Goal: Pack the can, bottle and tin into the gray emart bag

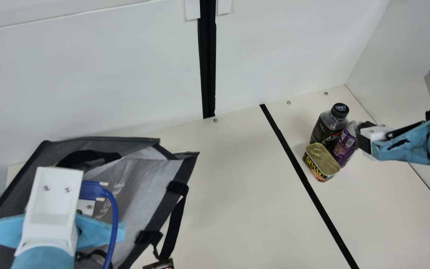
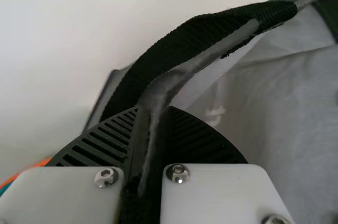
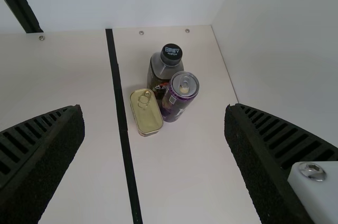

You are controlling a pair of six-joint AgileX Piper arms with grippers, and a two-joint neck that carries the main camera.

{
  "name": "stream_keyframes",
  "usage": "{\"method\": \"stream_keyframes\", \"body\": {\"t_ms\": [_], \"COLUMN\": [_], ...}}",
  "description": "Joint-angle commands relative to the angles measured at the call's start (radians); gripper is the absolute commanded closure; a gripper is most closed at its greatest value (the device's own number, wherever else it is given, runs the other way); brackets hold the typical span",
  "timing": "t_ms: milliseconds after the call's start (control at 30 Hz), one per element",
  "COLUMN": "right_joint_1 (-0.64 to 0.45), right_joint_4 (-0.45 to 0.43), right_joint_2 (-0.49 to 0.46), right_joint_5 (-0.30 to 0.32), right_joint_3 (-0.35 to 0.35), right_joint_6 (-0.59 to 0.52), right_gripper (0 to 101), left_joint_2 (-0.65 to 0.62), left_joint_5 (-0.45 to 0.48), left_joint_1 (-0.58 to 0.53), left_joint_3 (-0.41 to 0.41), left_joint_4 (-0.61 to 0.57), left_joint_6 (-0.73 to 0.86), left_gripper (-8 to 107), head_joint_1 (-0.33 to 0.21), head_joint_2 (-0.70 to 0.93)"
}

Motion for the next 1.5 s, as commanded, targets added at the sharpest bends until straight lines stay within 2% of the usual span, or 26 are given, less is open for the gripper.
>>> {"method": "stream_keyframes", "body": {"t_ms": [0, 400, 700, 967, 1467], "right_joint_1": [0.0, 0.0, 0.0, 0.0, 0.0], "right_joint_4": [0.0, 0.0, 0.0, 0.0, 0.0], "right_joint_2": [0.0, 0.0, 0.0, 0.0, 0.0], "right_joint_5": [0.0, 0.0, 0.0, 0.0, 0.0], "right_joint_3": [0.0, 0.0, 0.0, 0.0, 0.0], "right_joint_6": [0.0, 0.0, 0.0, 0.0, 0.0], "right_gripper": [10, 10, 10, 10, 10], "left_joint_2": [0.0, 0.006, 0.026, 0.047, 0.071], "left_joint_5": [-0.035, -0.208, -0.297, -0.343, -0.391], "left_joint_1": [0.016, 0.155, 0.245, 0.316, 0.41], "left_joint_3": [0.003, 0.024, 0.035, 0.05, 0.08], "left_joint_4": [-0.079, -0.434, -0.699, -0.913, -1.228], "left_joint_6": [0.011, 0.132, 0.283, 0.426, 0.646], "left_gripper": [89, 89, 89, 89, 89], "head_joint_1": [-0.023, -0.023, -0.023, -0.023, -0.023], "head_joint_2": [-0.002, -0.002, -0.002, -0.002, -0.002]}}
